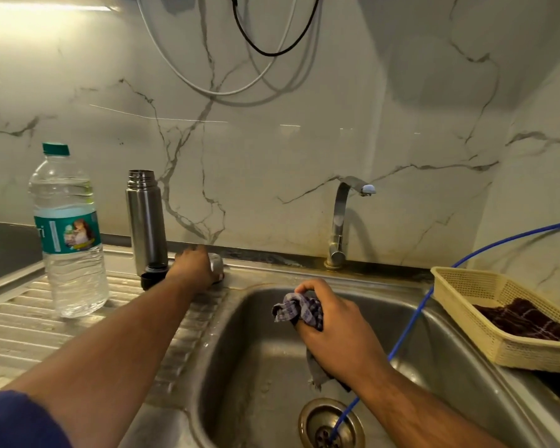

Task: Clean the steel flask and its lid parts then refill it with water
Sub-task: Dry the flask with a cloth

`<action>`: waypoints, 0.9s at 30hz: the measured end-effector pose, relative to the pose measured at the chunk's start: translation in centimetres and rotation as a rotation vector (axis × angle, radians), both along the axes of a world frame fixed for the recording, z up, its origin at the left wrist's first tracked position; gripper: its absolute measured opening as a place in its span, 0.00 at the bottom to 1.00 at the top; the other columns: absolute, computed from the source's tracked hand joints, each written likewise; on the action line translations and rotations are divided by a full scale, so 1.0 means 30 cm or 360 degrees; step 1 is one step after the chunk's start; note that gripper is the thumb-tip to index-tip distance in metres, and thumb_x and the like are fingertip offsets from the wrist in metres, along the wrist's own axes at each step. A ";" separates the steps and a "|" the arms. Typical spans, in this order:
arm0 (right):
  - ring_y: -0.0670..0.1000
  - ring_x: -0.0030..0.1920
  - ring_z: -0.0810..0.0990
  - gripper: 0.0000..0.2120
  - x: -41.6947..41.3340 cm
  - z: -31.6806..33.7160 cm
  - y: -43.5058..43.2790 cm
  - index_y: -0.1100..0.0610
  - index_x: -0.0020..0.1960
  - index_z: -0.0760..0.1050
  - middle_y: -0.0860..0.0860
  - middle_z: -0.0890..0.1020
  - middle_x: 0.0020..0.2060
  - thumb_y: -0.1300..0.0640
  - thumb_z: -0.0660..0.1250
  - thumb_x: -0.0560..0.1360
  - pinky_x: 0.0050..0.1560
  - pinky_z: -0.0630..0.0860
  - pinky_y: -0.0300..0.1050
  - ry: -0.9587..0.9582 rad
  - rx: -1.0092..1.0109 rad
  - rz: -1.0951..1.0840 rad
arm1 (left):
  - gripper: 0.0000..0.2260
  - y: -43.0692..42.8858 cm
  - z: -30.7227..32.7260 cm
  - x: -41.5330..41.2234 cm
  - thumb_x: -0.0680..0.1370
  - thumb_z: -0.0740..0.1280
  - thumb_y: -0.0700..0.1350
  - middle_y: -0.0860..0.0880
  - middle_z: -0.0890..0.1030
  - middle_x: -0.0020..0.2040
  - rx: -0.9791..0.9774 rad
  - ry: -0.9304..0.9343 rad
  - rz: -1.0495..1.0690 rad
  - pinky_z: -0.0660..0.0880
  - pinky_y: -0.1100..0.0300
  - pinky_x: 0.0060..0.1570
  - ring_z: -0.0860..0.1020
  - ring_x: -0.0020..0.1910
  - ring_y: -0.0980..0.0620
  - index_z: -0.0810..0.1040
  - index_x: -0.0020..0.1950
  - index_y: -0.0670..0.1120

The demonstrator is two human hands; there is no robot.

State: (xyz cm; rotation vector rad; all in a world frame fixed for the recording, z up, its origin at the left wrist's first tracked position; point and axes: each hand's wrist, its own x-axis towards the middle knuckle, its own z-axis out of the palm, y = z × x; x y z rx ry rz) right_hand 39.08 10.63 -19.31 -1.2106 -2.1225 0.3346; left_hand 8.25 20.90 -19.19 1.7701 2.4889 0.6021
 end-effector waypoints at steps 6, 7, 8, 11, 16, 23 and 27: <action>0.42 0.53 0.78 0.18 -0.001 0.006 -0.002 0.37 0.63 0.64 0.41 0.79 0.56 0.46 0.70 0.78 0.52 0.81 0.43 -0.0044 0.0008 0.0014 | 0.30 0.005 -0.020 0.010 0.77 0.74 0.49 0.37 0.77 0.65 0.0012 -0.0182 -0.0009 0.75 0.47 0.61 0.77 0.64 0.38 0.64 0.72 0.41; 0.42 0.53 0.79 0.18 -0.002 0.007 -0.005 0.37 0.63 0.64 0.41 0.78 0.55 0.46 0.69 0.78 0.51 0.81 0.43 -0.0049 0.0007 0.0007 | 0.30 -0.002 -0.018 0.017 0.77 0.74 0.47 0.37 0.77 0.66 0.0053 -0.0215 -0.0021 0.75 0.46 0.61 0.77 0.64 0.38 0.64 0.72 0.42; 0.42 0.52 0.79 0.18 0.000 0.006 -0.005 0.37 0.62 0.63 0.40 0.78 0.54 0.46 0.69 0.79 0.51 0.81 0.43 -0.0053 0.0009 -0.0001 | 0.30 -0.009 -0.018 0.030 0.76 0.75 0.46 0.37 0.76 0.66 0.0106 -0.0248 -0.0040 0.75 0.46 0.62 0.76 0.64 0.37 0.64 0.72 0.42; 0.42 0.46 0.81 0.18 0.004 0.009 0.004 0.37 0.61 0.61 0.41 0.80 0.49 0.46 0.69 0.79 0.45 0.82 0.41 -0.0015 -0.0029 -0.0040 | 0.32 -0.051 0.014 0.085 0.74 0.76 0.46 0.38 0.74 0.67 0.0239 -0.0334 -0.0116 0.74 0.47 0.63 0.75 0.65 0.38 0.65 0.74 0.45; 0.42 0.40 0.82 0.16 0.013 0.017 0.010 0.43 0.63 0.60 0.44 0.81 0.43 0.44 0.65 0.81 0.40 0.79 0.37 0.0310 -0.0288 -0.0118 | 0.35 -0.185 0.104 0.233 0.72 0.79 0.44 0.49 0.77 0.66 0.0340 -0.0635 -0.0443 0.73 0.56 0.60 0.76 0.62 0.48 0.70 0.76 0.56; 0.54 0.49 0.82 0.22 0.067 0.036 0.039 0.55 0.58 0.75 0.54 0.83 0.47 0.36 0.59 0.81 0.58 0.76 0.51 0.1501 -0.1225 -0.0328 | 0.30 -0.375 0.143 0.392 0.74 0.77 0.45 0.45 0.79 0.59 0.0312 -0.1464 -0.0613 0.79 0.55 0.55 0.81 0.54 0.48 0.66 0.70 0.51; 0.61 0.55 0.84 0.29 0.116 0.042 0.055 0.59 0.63 0.79 0.61 0.86 0.53 0.35 0.63 0.79 0.66 0.76 0.61 0.1871 -0.1337 -0.0372 | 0.21 -0.437 0.130 0.440 0.75 0.74 0.50 0.42 0.82 0.53 0.0239 -0.2145 -0.0743 0.75 0.53 0.51 0.77 0.48 0.47 0.77 0.66 0.46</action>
